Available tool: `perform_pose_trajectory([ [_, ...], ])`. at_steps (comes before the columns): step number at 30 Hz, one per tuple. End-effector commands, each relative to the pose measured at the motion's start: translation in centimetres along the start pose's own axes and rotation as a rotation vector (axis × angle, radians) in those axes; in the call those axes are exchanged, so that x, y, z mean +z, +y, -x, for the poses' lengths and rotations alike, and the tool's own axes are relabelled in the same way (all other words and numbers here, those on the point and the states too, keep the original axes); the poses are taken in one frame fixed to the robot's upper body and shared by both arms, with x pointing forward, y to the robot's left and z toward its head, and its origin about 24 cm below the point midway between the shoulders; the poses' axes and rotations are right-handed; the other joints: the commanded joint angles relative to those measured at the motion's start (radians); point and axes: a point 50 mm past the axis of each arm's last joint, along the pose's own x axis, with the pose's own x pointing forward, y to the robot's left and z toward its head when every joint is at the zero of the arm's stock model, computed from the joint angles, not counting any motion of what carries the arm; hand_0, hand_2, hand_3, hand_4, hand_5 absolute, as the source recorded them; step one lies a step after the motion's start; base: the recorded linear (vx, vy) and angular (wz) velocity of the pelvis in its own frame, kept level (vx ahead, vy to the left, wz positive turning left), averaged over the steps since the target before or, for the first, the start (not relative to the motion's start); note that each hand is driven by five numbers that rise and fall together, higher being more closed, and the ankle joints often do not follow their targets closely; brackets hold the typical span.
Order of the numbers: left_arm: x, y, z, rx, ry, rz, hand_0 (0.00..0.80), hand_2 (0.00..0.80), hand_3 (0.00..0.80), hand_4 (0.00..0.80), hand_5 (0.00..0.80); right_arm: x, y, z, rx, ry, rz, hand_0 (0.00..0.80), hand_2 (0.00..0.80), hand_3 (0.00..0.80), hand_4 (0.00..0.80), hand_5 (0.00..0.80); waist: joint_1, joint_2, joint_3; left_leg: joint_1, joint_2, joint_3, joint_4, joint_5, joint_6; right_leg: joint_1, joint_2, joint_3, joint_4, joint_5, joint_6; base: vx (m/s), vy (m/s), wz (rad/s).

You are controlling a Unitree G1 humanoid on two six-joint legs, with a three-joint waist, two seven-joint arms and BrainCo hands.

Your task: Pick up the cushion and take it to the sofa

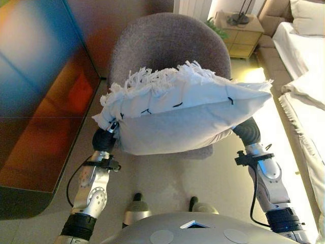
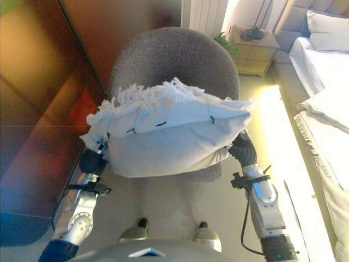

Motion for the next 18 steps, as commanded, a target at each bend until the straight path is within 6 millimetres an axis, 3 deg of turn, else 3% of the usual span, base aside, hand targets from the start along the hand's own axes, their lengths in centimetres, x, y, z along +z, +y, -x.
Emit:
perform_pose_trajectory([
  [1, 4.9, -4.8, -2.4, -0.254, -0.289, 0.011, 0.800, 0.800, 0.800, 0.800, 0.800, 5.5, 2.2, -2.2, 0.139, -0.314, -0.036, 0.800, 0.800, 0.800, 0.800, 0.800, 0.005, -0.016, -0.020, 0.013, -0.015, 0.030, 0.042, -0.059, 0.071, 0.009, 0.037, 0.026, 0.092, -0.071, -0.050, -0.039, -0.165, 0.02],
  [4, 5.5, -4.8, -2.5, -0.243, -0.323, 0.022, 0.800, 0.800, 0.800, 0.800, 0.800, 6.1, 2.5, -2.4, 0.168, -0.342, -0.034, 0.800, 0.800, 0.800, 0.800, 0.800, 0.006, -0.029, -0.006, -0.017, -0.016, 0.019, 0.149, -0.095, 0.063, -0.002, 0.041, 0.030, 0.104, -0.072, -0.070, -0.052, -0.152, -0.03],
  [6, 5.9, -4.8, -2.4, -0.231, -0.364, 0.027, 0.800, 0.800, 0.800, 0.800, 0.800, 6.5, 3.0, -2.5, 0.212, -0.372, -0.024, 0.800, 0.800, 0.800, 0.800, 0.800, 0.008, -0.041, 0.026, -0.080, -0.018, 0.021, 0.314, -0.091, 0.056, -0.015, 0.045, 0.040, 0.125, -0.075, -0.096, -0.080, -0.164, -0.08],
  [8, 5.9, -4.9, -2.5, -0.221, -0.374, 0.041, 0.800, 0.800, 0.800, 0.800, 0.800, 6.6, 3.3, -2.7, 0.223, -0.389, -0.023, 0.800, 0.800, 0.800, 0.800, 0.800, 0.007, -0.054, 0.067, -0.181, -0.010, 0.052, 0.511, -0.043, 0.062, -0.019, 0.051, 0.045, 0.155, -0.076, -0.122, -0.075, -0.175, -0.08],
  [10, 5.9, -5.1, -2.8, -0.232, -0.375, 0.049, 0.800, 0.800, 0.800, 0.800, 0.800, 6.5, 3.4, -2.9, 0.213, -0.391, -0.026, 0.800, 0.800, 0.800, 0.800, 0.800, 0.002, -0.056, 0.089, -0.227, -0.003, 0.101, 0.585, -0.039, 0.067, -0.019, 0.056, 0.039, 0.180, -0.086, -0.133, 0.001, -0.090, 0.05],
  [12, 5.9, -5.5, -2.9, -0.248, -0.386, 0.049, 0.800, 0.800, 0.800, 0.800, 0.800, 6.6, 3.5, -3.1, 0.210, -0.398, -0.017, 0.800, 0.800, 0.800, 0.800, 0.800, 0.012, -0.039, 0.106, -0.242, -0.026, 0.088, 0.528, -0.020, 0.061, -0.010, 0.070, 0.044, 0.192, -0.104, -0.124, 0.077, 0.017, 0.14],
  [14, 6.0, -5.7, -3.1, -0.245, -0.404, 0.052, 0.800, 0.800, 0.800, 0.800, 0.800, 7.0, 3.9, -3.6, 0.220, -0.416, -0.027, 0.800, 0.800, 0.800, 0.800, 0.800, 0.046, 0.006, 0.113, -0.266, -0.048, 0.050, 0.341, 0.058, 0.047, 0.024, 0.118, 0.074, 0.182, -0.140, -0.117, 0.241, 0.048, -0.08],
  [15, 6.0, -5.7, -3.1, -0.244, -0.405, 0.052, 0.800, 0.800, 0.800, 0.800, 0.800, 7.0, 3.9, -3.7, 0.219, -0.416, -0.027, 0.800, 0.800, 0.800, 0.800, 0.800, 0.049, 0.006, 0.116, -0.259, -0.050, 0.050, 0.326, 0.063, 0.047, 0.032, 0.117, 0.076, 0.181, -0.144, -0.116, 0.353, 0.056, -0.71],
  [18, 5.7, -5.9, -3.4, -0.225, -0.398, 0.062, 0.800, 0.800, 0.800, 0.800, 0.800, 6.8, 4.2, -4.0, 0.215, -0.405, -0.023, 0.800, 0.800, 0.800, 0.800, 0.800, 0.084, 0.025, 0.112, -0.275, -0.035, 0.037, 0.144, 0.155, 0.027, 0.113, 0.140, 0.105, 0.156, -0.183, -0.116, 0.433, 0.064, -0.39],
])
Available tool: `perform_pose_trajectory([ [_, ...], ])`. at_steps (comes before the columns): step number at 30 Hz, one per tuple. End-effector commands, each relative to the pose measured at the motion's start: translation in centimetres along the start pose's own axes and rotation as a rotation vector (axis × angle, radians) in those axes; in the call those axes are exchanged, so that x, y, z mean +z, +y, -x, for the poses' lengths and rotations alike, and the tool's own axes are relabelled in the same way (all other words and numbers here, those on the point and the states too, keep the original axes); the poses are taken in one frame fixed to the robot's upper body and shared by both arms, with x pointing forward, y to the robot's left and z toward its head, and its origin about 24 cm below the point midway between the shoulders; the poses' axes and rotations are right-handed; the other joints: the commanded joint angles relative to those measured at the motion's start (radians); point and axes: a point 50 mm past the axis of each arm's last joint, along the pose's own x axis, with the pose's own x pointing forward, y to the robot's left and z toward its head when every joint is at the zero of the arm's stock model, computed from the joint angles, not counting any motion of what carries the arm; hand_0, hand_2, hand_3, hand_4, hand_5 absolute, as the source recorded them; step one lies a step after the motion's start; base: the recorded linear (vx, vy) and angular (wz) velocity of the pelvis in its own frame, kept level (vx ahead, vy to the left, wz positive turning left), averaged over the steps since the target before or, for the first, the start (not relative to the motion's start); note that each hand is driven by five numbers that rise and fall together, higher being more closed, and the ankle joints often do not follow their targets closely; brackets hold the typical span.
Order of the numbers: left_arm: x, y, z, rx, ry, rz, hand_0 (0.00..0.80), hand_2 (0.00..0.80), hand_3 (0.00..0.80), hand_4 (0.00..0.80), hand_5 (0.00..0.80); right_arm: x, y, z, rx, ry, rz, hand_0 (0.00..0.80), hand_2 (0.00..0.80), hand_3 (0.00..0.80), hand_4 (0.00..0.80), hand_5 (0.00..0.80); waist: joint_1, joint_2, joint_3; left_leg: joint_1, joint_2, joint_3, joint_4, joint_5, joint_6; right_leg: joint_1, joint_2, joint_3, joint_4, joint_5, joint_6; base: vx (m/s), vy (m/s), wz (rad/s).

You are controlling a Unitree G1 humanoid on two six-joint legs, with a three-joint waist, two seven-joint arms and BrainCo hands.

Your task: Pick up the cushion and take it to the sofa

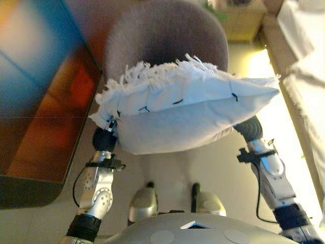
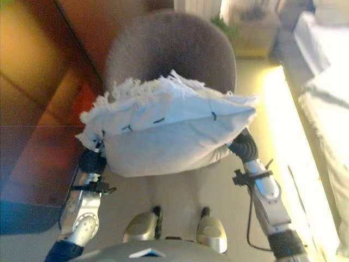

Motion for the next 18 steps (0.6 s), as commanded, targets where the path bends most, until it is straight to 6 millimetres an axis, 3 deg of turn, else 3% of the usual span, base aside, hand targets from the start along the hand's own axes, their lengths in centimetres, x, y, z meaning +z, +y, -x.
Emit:
perform_pose_trajectory([
  [1, 3.3, -5.6, -3.2, -0.246, -0.247, 0.059, 0.800, 0.800, 0.800, 0.800, 0.800, 5.2, 2.8, -3.0, 0.147, -0.325, -0.024, 0.800, 0.800, 0.800, 0.800, 0.800, 0.042, 0.000, -0.020, -0.122, 0.015, -0.075, -0.199, 0.294, -0.031, 0.286, 0.069, 0.041, -0.316, 0.080, -0.026, 0.432, 0.071, 0.28],
  [3, 3.1, -5.5, -2.9, -0.229, -0.242, 0.064, 0.800, 0.800, 0.800, 0.800, 0.800, 5.1, 2.9, -2.8, 0.148, -0.312, -0.030, 0.800, 0.800, 0.800, 0.800, 0.800, 0.054, 0.003, -0.023, -0.130, 0.028, -0.106, -0.236, 0.330, -0.041, 0.309, 0.072, 0.064, -0.306, 0.054, -0.031, 0.521, 0.129, 0.18],
  [7, 3.1, -5.3, -2.1, -0.214, -0.267, 0.070, 0.800, 0.800, 0.800, 0.800, 0.800, 4.9, 3.1, -2.1, 0.173, -0.298, -0.046, 0.800, 0.800, 0.800, 0.800, 0.800, 0.072, 0.015, -0.014, -0.173, 0.107, -0.170, -0.262, 0.347, -0.060, 0.320, 0.058, 0.103, -0.219, -0.035, -0.028, 0.562, 0.208, -0.07],
  [9, 3.2, -5.3, -2.3, -0.217, -0.273, 0.068, 0.800, 0.800, 0.800, 0.800, 0.800, 5.0, 2.9, -2.2, 0.177, -0.300, -0.047, 0.800, 0.800, 0.800, 0.800, 0.800, 0.074, 0.016, -0.008, -0.181, 0.135, -0.169, -0.246, 0.340, -0.068, 0.324, 0.035, 0.098, -0.178, -0.070, -0.015, 0.555, 0.263, -0.44],
  [11, 3.4, -5.4, -2.7, -0.214, -0.270, 0.055, 0.800, 0.800, 0.800, 0.800, 0.800, 4.9, 2.8, -2.4, 0.173, -0.300, -0.051, 0.800, 0.800, 0.800, 0.800, 0.800, 0.071, 0.011, -0.018, -0.173, 0.156, -0.114, -0.242, 0.303, -0.069, 0.337, -0.023, 0.068, -0.136, -0.070, 0.022, 0.571, 0.306, -0.65],
  [13, 3.4, -5.2, -3.1, -0.203, -0.240, 0.043, 0.800, 0.800, 0.800, 0.800, 0.800, 4.7, 2.5, -2.1, 0.144, -0.280, -0.083, 0.800, 0.800, 0.800, 0.800, 0.800, 0.079, -0.008, -0.043, -0.193, 0.121, -0.107, -0.165, 0.280, -0.049, 0.379, -0.084, 0.054, -0.083, 0.005, 0.077, 0.559, 0.251, -0.55],
  [15, 3.7, -5.0, -3.1, -0.223, -0.233, 0.012, 0.800, 0.800, 0.800, 0.800, 0.800, 4.5, 2.5, -1.8, 0.122, -0.266, -0.108, 0.800, 0.800, 0.800, 0.800, 0.800, 0.092, -0.033, -0.076, -0.199, 0.076, -0.101, -0.120, 0.231, -0.006, 0.391, -0.119, 0.047, -0.020, 0.113, 0.119, 0.533, 0.198, -0.08],
  [17, 3.9, -4.9, -2.9, -0.223, -0.224, -0.012, 0.800, 0.800, 0.800, 0.800, 0.800, 4.5, 3.1, -1.6, 0.113, -0.272, -0.108, 0.800, 0.800, 0.800, 0.800, 0.800, 0.106, -0.039, -0.100, -0.186, 0.037, -0.100, -0.102, 0.197, 0.030, 0.368, -0.143, 0.047, 0.092, 0.243, 0.141, 0.502, 0.177, -0.06],
  [18, 3.9, -4.8, -2.8, -0.218, -0.218, -0.019, 0.800, 0.800, 0.800, 0.800, 0.800, 4.6, 3.4, -1.6, 0.112, -0.278, -0.110, 0.800, 0.800, 0.800, 0.800, 0.800, 0.107, -0.037, -0.106, -0.178, 0.026, -0.101, -0.097, 0.183, 0.042, 0.344, -0.149, 0.049, 0.137, 0.273, 0.141, 0.453, 0.160, 0.02],
])
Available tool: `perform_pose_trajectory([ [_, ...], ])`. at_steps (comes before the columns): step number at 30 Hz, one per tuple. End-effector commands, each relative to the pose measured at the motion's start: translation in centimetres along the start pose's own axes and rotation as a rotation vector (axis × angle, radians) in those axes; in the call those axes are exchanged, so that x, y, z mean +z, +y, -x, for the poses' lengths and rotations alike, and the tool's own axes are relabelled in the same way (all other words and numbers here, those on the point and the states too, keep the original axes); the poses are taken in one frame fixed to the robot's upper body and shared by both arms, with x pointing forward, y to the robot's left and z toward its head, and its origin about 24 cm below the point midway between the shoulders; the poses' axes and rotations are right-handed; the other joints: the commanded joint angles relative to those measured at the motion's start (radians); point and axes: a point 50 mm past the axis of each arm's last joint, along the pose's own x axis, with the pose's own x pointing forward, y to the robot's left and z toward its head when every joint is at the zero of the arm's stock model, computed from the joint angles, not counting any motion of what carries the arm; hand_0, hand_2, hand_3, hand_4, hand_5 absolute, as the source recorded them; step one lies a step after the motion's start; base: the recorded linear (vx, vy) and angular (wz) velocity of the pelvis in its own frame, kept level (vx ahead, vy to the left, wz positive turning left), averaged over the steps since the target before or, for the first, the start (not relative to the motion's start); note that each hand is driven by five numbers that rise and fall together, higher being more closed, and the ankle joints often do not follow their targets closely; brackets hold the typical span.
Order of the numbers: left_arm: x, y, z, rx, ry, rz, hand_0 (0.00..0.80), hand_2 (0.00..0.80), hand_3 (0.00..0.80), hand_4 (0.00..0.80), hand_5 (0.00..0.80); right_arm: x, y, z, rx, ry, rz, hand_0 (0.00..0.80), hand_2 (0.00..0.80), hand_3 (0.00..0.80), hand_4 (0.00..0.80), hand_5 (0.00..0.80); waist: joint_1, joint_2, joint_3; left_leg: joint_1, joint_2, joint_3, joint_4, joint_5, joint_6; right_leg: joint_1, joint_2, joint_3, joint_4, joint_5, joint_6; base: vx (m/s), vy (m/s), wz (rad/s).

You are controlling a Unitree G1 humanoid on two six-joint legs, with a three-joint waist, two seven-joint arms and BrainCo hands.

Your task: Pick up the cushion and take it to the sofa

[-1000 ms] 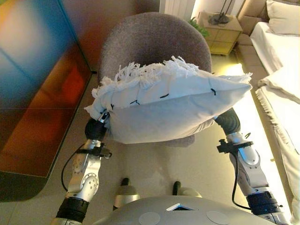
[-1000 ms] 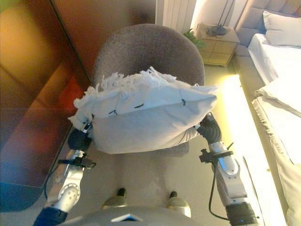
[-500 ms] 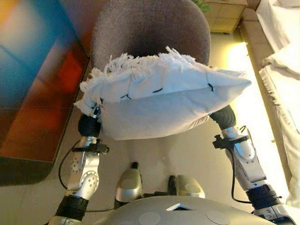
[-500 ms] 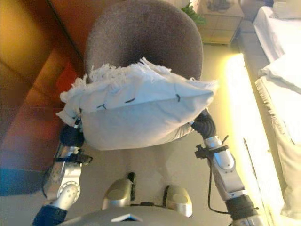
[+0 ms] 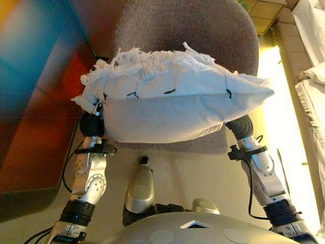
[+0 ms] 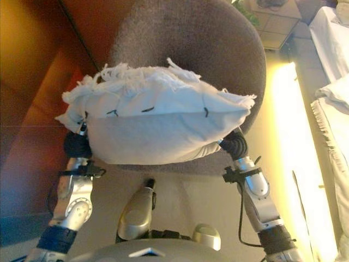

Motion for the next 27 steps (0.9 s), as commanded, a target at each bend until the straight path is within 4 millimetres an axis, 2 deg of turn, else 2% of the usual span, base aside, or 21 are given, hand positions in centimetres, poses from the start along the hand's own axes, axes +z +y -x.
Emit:
perform_pose_trajectory([
  [1, 1.7, -4.3, -0.2, -0.216, -0.098, 0.007, 0.800, 0.800, 0.800, 0.800, 0.800, 3.5, 2.9, -1.0, 0.140, -0.212, -0.023, 0.800, 0.800, 0.800, 0.800, 0.800, -0.014, 0.022, -0.183, 0.015, 0.043, -0.093, -0.304, 0.175, 0.028, -0.013, 0.034, -0.030, 0.201, 0.296, -0.034, 0.416, 0.137, -0.04],
  [3, 1.7, -4.1, -0.7, -0.200, -0.096, -0.017, 0.800, 0.800, 0.800, 0.800, 0.800, 3.2, 3.2, -1.4, 0.134, -0.209, -0.036, 0.800, 0.800, 0.800, 0.800, 0.800, -0.037, 0.022, -0.178, 0.060, 0.015, -0.087, -0.323, 0.163, 0.041, -0.107, 0.070, -0.049, 0.186, 0.269, -0.049, 0.378, 0.092, -0.05],
  [5, 1.9, -3.9, -1.0, -0.203, -0.098, -0.039, 0.800, 0.800, 0.800, 0.800, 0.800, 3.1, 3.2, -1.5, 0.120, -0.204, -0.037, 0.800, 0.800, 0.800, 0.800, 0.800, -0.050, 0.023, -0.170, 0.103, -0.003, -0.067, -0.353, 0.164, 0.040, -0.173, 0.109, -0.129, 0.070, 0.222, -0.068, 0.321, 0.013, 0.05],
  [7, 1.8, -3.9, -0.9, -0.186, -0.087, -0.063, 0.800, 0.800, 0.800, 0.800, 0.800, 2.7, 3.1, -1.8, 0.100, -0.194, -0.039, 0.800, 0.800, 0.800, 0.800, 0.800, -0.068, 0.028, -0.156, 0.180, -0.008, -0.054, -0.389, 0.152, 0.027, -0.248, 0.100, -0.222, -0.067, 0.230, -0.089, 0.254, -0.089, 0.01],
  [8, 1.6, -4.0, -0.9, -0.174, -0.079, -0.067, 0.800, 0.800, 0.800, 0.800, 0.800, 2.5, 3.1, -1.8, 0.090, -0.191, -0.042, 0.800, 0.800, 0.800, 0.800, 0.800, -0.079, 0.028, -0.147, 0.211, -0.011, -0.058, -0.403, 0.143, 0.021, -0.270, 0.099, -0.239, -0.141, 0.241, -0.096, 0.219, -0.151, -0.06],
  [10, 1.2, -4.1, -1.0, -0.160, -0.062, -0.080, 0.800, 0.800, 0.800, 0.800, 0.800, 2.2, 3.1, -2.0, 0.078, -0.178, -0.039, 0.800, 0.800, 0.800, 0.800, 0.800, -0.106, 0.027, -0.136, 0.250, -0.015, -0.064, -0.413, 0.116, 0.015, -0.289, 0.091, -0.227, -0.250, 0.279, -0.094, 0.213, -0.168, 0.20],
  [12, 0.9, -4.4, -1.1, -0.174, -0.053, -0.085, 0.800, 0.800, 0.800, 0.800, 0.800, 1.7, 2.9, -2.3, 0.057, -0.158, -0.035, 0.800, 0.800, 0.800, 0.800, 0.800, -0.124, 0.024, -0.140, 0.277, -0.013, -0.073, -0.415, 0.091, 0.015, -0.297, 0.084, -0.192, -0.277, 0.310, -0.086, 0.197, -0.162, 0.43],
  [13, 0.8, -4.5, -1.1, -0.182, -0.048, -0.089, 0.800, 0.800, 0.800, 0.800, 0.800, 1.4, 2.6, -2.4, 0.046, -0.145, -0.034, 0.800, 0.800, 0.800, 0.800, 0.800, -0.127, 0.024, -0.146, 0.287, -0.005, -0.077, -0.416, 0.081, 0.010, -0.285, 0.088, -0.185, -0.299, 0.301, -0.089, 0.195, -0.165, 0.55],
  [17, -0.2, -4.5, -0.9, -0.127, -0.009, -0.065, 0.800, 0.800, 0.800, 0.800, 0.800, 0.2, 1.7, -2.7, 0.018, -0.068, -0.021, 0.800, 0.800, 0.800, 0.800, 0.800, -0.119, 0.017, -0.180, 0.295, 0.019, -0.069, -0.389, 0.066, -0.020, -0.196, 0.103, -0.197, -0.399, 0.291, -0.109, 0.166, -0.163, 0.34],
  [19, -0.5, -4.3, -0.9, -0.103, 0.001, -0.068, 0.800, 0.800, 0.800, 0.800, 0.800, 0.1, 2.0, -2.8, 0.024, -0.051, -0.013, 0.800, 0.800, 0.800, 0.800, 0.800, -0.119, 0.015, -0.185, 0.276, 0.024, -0.068, -0.316, 0.071, -0.031, -0.179, 0.106, -0.199, -0.408, 0.280, -0.124, 0.090, -0.143, -0.07],
  [22, -1.1, -3.8, -0.5, -0.068, 0.015, -0.091, 0.800, 0.800, 0.800, 0.800, 0.800, -0.6, 1.9, -2.3, 0.023, -0.005, -0.015, 0.800, 0.800, 0.800, 0.800, 0.800, -0.126, 0.009, -0.171, 0.202, 0.024, -0.053, -0.136, 0.106, -0.051, -0.168, 0.109, -0.203, -0.397, 0.263, -0.155, 0.069, -0.103, -0.03],
  [23, -1.4, -3.8, -0.5, -0.062, 0.030, -0.092, 0.800, 0.800, 0.800, 0.800, 0.800, -0.9, 1.7, -2.2, 0.014, 0.010, -0.016, 0.800, 0.800, 0.800, 0.800, 0.800, -0.128, 0.011, -0.168, 0.192, 0.026, -0.045, -0.132, 0.114, -0.054, -0.164, 0.111, -0.207, -0.395, 0.260, -0.157, 0.108, 0.002, 0.05],
  [25, -2.1, -3.7, -0.5, -0.063, 0.057, -0.096, 0.800, 0.800, 0.800, 0.800, 0.800, -1.6, 1.4, -2.0, -0.016, 0.048, -0.031, 0.800, 0.800, 0.800, 0.800, 0.800, -0.131, 0.023, -0.165, 0.203, 0.039, -0.022, -0.204, 0.130, -0.058, -0.152, 0.116, -0.214, -0.395, 0.253, -0.153, 0.135, 0.060, 0.19],
  [26, -2.7, -3.8, -0.7, -0.073, 0.089, -0.106, 0.800, 0.800, 0.800, 0.800, 0.800, -2.1, 1.3, -1.9, -0.037, 0.072, -0.047, 0.800, 0.800, 0.800, 0.800, 0.800, -0.131, 0.037, -0.165, 0.202, 0.050, -0.023, -0.254, 0.157, -0.065, -0.146, 0.123, -0.213, -0.396, 0.242, -0.150, 0.138, 0.087, 0.31],
  [27, -3.1, -3.8, -0.8, -0.071, 0.096, -0.110, 0.800, 0.800, 0.800, 0.800, 0.800, -2.4, 1.2, -2.1, -0.042, 0.090, -0.053, 0.800, 0.800, 0.800, 0.800, 0.800, -0.134, 0.035, -0.167, 0.220, 0.044, -0.022, -0.283, 0.121, -0.056, -0.147, 0.114, -0.211, -0.401, 0.241, -0.146, 0.140, 0.092, 0.44],
])
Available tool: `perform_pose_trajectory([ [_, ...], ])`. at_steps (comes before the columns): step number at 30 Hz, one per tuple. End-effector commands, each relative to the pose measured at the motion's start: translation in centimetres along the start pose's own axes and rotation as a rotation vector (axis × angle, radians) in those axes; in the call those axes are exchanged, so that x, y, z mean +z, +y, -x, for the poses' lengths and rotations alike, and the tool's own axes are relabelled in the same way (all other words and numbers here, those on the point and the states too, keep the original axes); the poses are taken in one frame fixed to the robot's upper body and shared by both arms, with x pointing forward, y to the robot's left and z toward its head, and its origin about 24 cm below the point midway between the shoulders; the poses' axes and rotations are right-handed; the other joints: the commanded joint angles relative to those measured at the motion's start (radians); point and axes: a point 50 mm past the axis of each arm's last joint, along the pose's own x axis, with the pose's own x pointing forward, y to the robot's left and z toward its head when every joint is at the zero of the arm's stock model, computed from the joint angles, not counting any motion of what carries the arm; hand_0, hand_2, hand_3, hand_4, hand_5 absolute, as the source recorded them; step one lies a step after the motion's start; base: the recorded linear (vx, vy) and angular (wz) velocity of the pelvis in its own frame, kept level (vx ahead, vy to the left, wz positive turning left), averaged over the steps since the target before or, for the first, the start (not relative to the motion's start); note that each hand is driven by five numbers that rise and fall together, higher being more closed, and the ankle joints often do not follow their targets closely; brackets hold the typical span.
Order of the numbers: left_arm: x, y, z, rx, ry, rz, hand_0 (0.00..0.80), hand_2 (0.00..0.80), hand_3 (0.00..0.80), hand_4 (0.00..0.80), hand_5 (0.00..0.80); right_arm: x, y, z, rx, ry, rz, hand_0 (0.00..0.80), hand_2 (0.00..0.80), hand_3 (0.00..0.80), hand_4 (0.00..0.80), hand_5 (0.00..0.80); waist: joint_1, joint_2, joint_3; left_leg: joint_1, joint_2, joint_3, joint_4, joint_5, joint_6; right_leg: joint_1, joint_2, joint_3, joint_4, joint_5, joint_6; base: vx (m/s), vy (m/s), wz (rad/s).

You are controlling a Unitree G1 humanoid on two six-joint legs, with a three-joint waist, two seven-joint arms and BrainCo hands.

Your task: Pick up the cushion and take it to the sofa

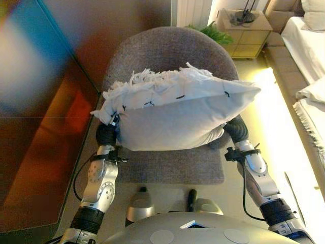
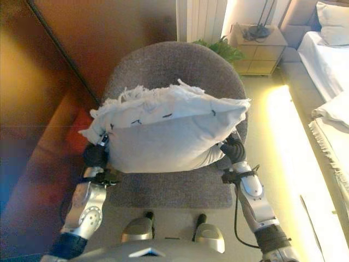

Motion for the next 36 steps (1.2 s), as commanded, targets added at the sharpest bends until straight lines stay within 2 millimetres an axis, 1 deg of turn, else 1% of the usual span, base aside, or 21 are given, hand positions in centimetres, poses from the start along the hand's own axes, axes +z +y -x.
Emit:
perform_pose_trajectory([
  [1, 2.8, -3.9, -2.8, -0.203, -0.166, -0.057, 0.800, 0.800, 0.800, 0.800, 0.800, 3.1, 3.1, -2.7, 0.110, -0.169, -0.076, 0.800, 0.800, 0.800, 0.800, 0.800, -0.001, -0.045, -0.013, 0.012, -0.023, 0.021, -0.021, -0.029, 0.009, 0.029, -0.041, 0.018, 0.013, -0.016, 0.036, 0.153, 0.098, 0.42],
  [2, 2.3, -4.1, -3.1, -0.200, -0.137, -0.074, 0.800, 0.800, 0.800, 0.800, 0.800, 2.6, 3.0, -3.0, 0.090, -0.135, -0.085, 0.800, 0.800, 0.800, 0.800, 0.800, -0.005, -0.041, -0.022, 0.039, -0.022, 0.024, -0.067, -0.038, 0.010, 0.033, -0.044, 0.012, 0.004, -0.013, 0.038, 0.195, 0.100, 0.34],
  [5, 1.0, -4.6, -3.7, -0.179, -0.078, -0.095, 0.800, 0.800, 0.800, 0.800, 0.800, 1.2, 2.9, -3.2, 0.053, -0.056, -0.079, 0.800, 0.800, 0.800, 0.800, 0.800, -0.011, -0.041, -0.045, 0.084, -0.018, 0.038, -0.124, -0.051, 0.006, 0.063, -0.045, 0.005, -0.031, -0.005, 0.045, 0.256, 0.063, 0.11],
  [10, -0.3, -4.7, -4.0, -0.140, -0.016, -0.113, 0.800, 0.800, 0.800, 0.800, 0.800, -0.7, 3.4, -2.8, 0.027, 0.043, -0.056, 0.800, 0.800, 0.800, 0.800, 0.800, -0.017, -0.043, -0.057, 0.102, -0.011, 0.055, -0.146, -0.059, 0.005, 0.065, -0.046, 0.007, -0.055, 0.003, 0.056, 0.165, 0.019, -0.02],
  [12, -0.6, -5.7, -4.8, -0.173, -0.021, -0.152, 0.800, 0.800, 0.800, 0.800, 0.800, -1.0, 3.7, -3.5, 0.015, 0.052, -0.051, 0.800, 0.800, 0.800, 0.800, 0.800, -0.011, -0.048, -0.043, 0.087, -0.010, 0.060, -0.151, -0.061, 0.006, 0.043, -0.049, 0.007, -0.059, 0.013, 0.065, -0.020, -0.020, 0.03],
  [14, -0.3, -6.8, -6.1, -0.195, -0.036, -0.185, 0.800, 0.800, 0.800, 0.800, 0.800, -0.7, 3.9, -5.1, 0.008, 0.043, -0.047, 0.800, 0.800, 0.800, 0.800, 0.800, -0.007, -0.054, -0.026, 0.075, -0.010, 0.061, -0.159, -0.060, 0.008, 0.020, -0.052, 0.010, -0.063, 0.023, 0.072, -0.041, -0.017, 0.01],
  [17, 0.2, -8.3, -8.0, -0.211, -0.059, -0.220, 0.800, 0.800, 0.800, 0.800, 0.800, 0.6, 4.2, -7.8, -0.014, 0.026, -0.037, 0.800, 0.800, 0.800, 0.800, 0.800, -0.005, -0.058, -0.006, 0.071, -0.011, 0.061, -0.176, -0.058, 0.010, 0.002, -0.053, 0.013, -0.063, 0.031, 0.079, -0.007, 0.009, -0.02],
  [19, 0.9, -10.0, -9.5, -0.216, -0.096, -0.249, 0.800, 0.800, 0.800, 0.800, 0.800, 2.3, 4.6, -10.2, -0.033, -0.005, -0.023, 0.800, 0.800, 0.800, 0.800, 0.800, -0.009, -0.060, 0.016, 0.060, -0.013, 0.060, -0.182, -0.058, 0.012, -0.017, -0.054, 0.019, -0.060, 0.033, 0.083, -0.097, 0.026, -0.07],
  [20, 1.5, -10.7, -10.5, -0.214, -0.122, -0.253, 0.800, 0.800, 0.800, 0.800, 0.800, 3.5, 4.9, -11.5, -0.042, -0.025, -0.024, 0.800, 0.800, 0.800, 0.800, 0.800, -0.011, -0.061, 0.031, 0.049, -0.014, 0.059, -0.182, -0.058, 0.012, -0.030, -0.056, 0.021, -0.058, 0.034, 0.085, -0.178, 0.020, -0.07],
  [21, 2.2, -11.2, -11.4, -0.214, -0.144, -0.261, 0.800, 0.800, 0.800, 0.800, 0.800, 4.4, 5.2, -12.5, -0.046, -0.041, -0.025, 0.800, 0.800, 0.800, 0.800, 0.800, -0.013, -0.061, 0.044, 0.041, -0.014, 0.058, -0.183, -0.059, 0.011, -0.041, -0.056, 0.022, -0.056, 0.034, 0.086, -0.182, 0.010, -0.08],
  [22, 2.7, -11.5, -12.0, -0.217, -0.160, -0.268, 0.800, 0.800, 0.800, 0.800, 0.800, 5.0, 5.4, -13.1, -0.050, -0.053, -0.023, 0.800, 0.800, 0.800, 0.800, 0.800, -0.015, -0.061, 0.054, 0.035, -0.015, 0.058, -0.182, -0.059, 0.011, -0.048, -0.057, 0.024, -0.054, 0.035, 0.087, -0.172, 0.009, -0.04],
  [23, 3.7, -12.1, -13.0, -0.224, -0.194, -0.282, 0.800, 0.800, 0.800, 0.800, 0.800, 6.0, 5.6, -14.0, -0.056, -0.074, -0.010, 0.800, 0.800, 0.800, 0.800, 0.800, -0.019, -0.062, 0.070, 0.023, -0.016, 0.059, -0.182, -0.060, 0.012, -0.061, -0.057, 0.029, -0.052, 0.036, 0.089, -0.144, 0.004, -0.05],
  [24, 4.5, -12.7, -13.5, -0.226, -0.219, -0.294, 0.800, 0.800, 0.800, 0.800, 0.800, 6.6, 5.6, -14.5, -0.058, -0.085, -0.006, 0.800, 0.800, 0.800, 0.800, 0.800, -0.022, -0.064, 0.080, 0.016, -0.017, 0.059, -0.182, -0.061, 0.011, -0.070, -0.057, 0.033, -0.050, 0.037, 0.091, -0.122, -0.004, -0.03],
  [26, 5.4, -13.0, -14.3, -0.222, -0.243, -0.315, 0.800, 0.800, 0.800, 0.800, 0.800, 7.1, 5.2, -15.2, -0.072, -0.091, -0.011, 0.800, 0.800, 0.800, 0.800, 0.800, -0.024, -0.067, 0.093, 0.012, -0.015, 0.059, -0.186, -0.062, 0.011, -0.076, -0.057, 0.039, -0.048, 0.037, 0.095, -0.023, -0.009, -0.01],
  [31, 6.6, -13.6, -16.1, -0.207, -0.220, -0.394, 0.800, 0.800, 0.800, 0.800, 0.800, 7.3, 4.7, -16.6, -0.117, -0.016, -0.097, 0.800, 0.800, 0.800, 0.800, 0.800, -0.035, -0.066, 0.109, 0.001, -0.012, 0.058, -0.190, -0.067, 0.008, -0.094, -0.054, 0.051, -0.045, 0.036, 0.101, -0.004, -0.002, 0.00],
  [34, 6.9, -13.3, -17.1, -0.171, -0.178, -0.436, 0.800, 0.800, 0.800, 0.800, 0.800, 7.2, 4.3, -17.3, -0.125, 0.048, -0.143, 0.800, 0.800, 0.800, 0.800, 0.800, -0.044, -0.056, 0.124, -0.008, -0.012, 0.055, -0.191, -0.064, 0.004, -0.108, -0.056, 0.060, -0.040, 0.036, 0.104, -0.007, 0.045, -0.01],
  [36, 6.7, -12.6, -17.7, -0.151, -0.114, -0.491, 0.800, 0.800, 0.800, 0.800, 0.800, 7.2, 4.1, -17.8, -0.105, 0.085, -0.206, 0.800, 0.800, 0.800, 0.800, 0.800, -0.049, -0.049, 0.131, -0.015, -0.011, 0.058, -0.191, -0.061, 0.002, -0.116, -0.057, 0.066, -0.038, 0.035, 0.104, 0.008, 0.055, -0.03],
])
